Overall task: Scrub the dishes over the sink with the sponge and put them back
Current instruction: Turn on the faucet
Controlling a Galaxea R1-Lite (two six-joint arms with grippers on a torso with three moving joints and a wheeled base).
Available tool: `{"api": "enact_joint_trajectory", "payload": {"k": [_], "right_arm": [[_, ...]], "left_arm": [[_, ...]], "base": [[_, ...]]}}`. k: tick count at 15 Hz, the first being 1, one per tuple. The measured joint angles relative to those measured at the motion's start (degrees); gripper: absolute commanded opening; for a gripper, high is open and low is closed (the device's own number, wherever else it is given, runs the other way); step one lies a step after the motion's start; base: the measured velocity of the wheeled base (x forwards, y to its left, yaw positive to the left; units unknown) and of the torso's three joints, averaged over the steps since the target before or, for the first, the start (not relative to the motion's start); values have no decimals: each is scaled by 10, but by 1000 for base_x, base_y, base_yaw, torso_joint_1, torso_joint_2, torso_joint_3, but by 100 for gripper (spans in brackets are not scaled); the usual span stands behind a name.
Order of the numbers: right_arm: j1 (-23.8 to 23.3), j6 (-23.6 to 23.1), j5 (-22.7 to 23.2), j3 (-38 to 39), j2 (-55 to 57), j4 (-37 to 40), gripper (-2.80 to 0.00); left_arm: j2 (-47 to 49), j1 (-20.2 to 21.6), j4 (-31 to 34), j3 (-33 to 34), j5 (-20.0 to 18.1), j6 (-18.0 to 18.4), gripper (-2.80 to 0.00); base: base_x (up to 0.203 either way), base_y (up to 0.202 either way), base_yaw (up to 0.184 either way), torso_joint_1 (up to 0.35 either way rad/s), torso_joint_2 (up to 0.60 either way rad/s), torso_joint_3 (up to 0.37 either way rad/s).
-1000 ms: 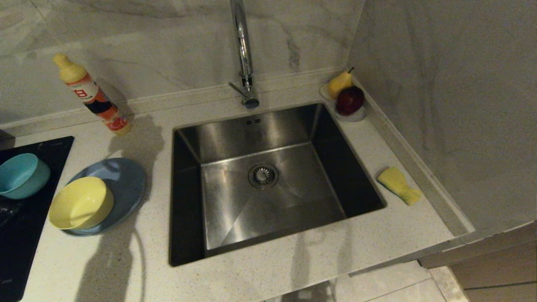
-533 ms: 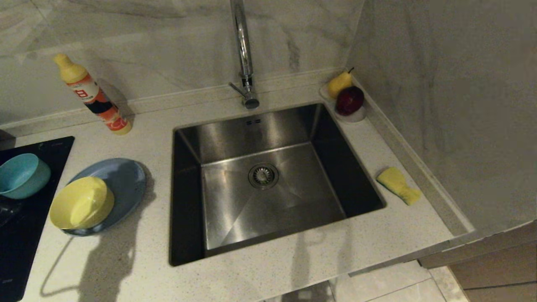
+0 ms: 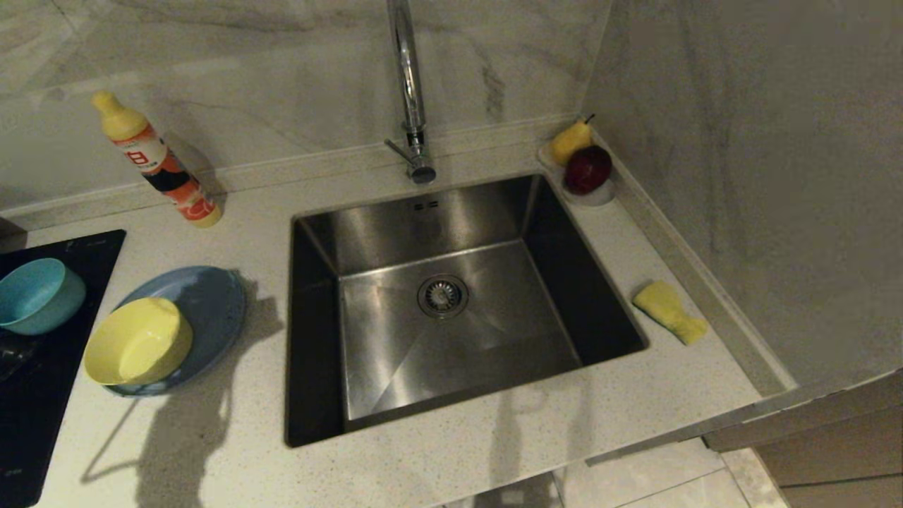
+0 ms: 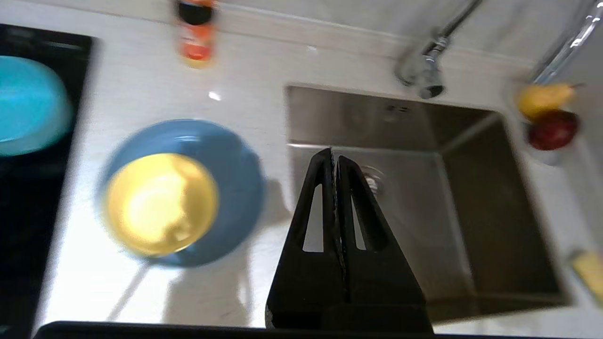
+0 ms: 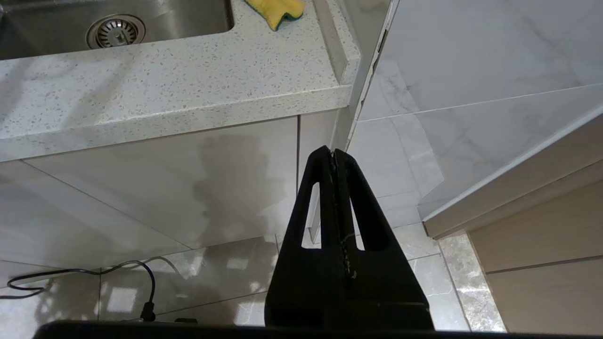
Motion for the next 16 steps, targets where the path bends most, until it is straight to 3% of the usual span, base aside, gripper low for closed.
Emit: {"api": "enact_joint_trajectory", "payload": {"k": [3, 8, 11, 16], "right_arm": [[0, 0, 0, 0, 0, 0, -280], [0, 0, 0, 0, 0, 0, -280], [0, 0, 0, 0, 0, 0, -280], [0, 0, 0, 0, 0, 0, -280]], "left_arm": [[113, -6, -14, -100, -8, -43, -280], [340, -32, -25, -366, 2, -121, -280], [455, -59, -29, -489, 9, -166, -280], [572, -124, -129, -548, 42, -175, -280]], "base": [[0, 0, 0, 0, 0, 0], [0, 0, 0, 0, 0, 0], [0, 0, 0, 0, 0, 0], [0, 0, 0, 0, 0, 0]]}}
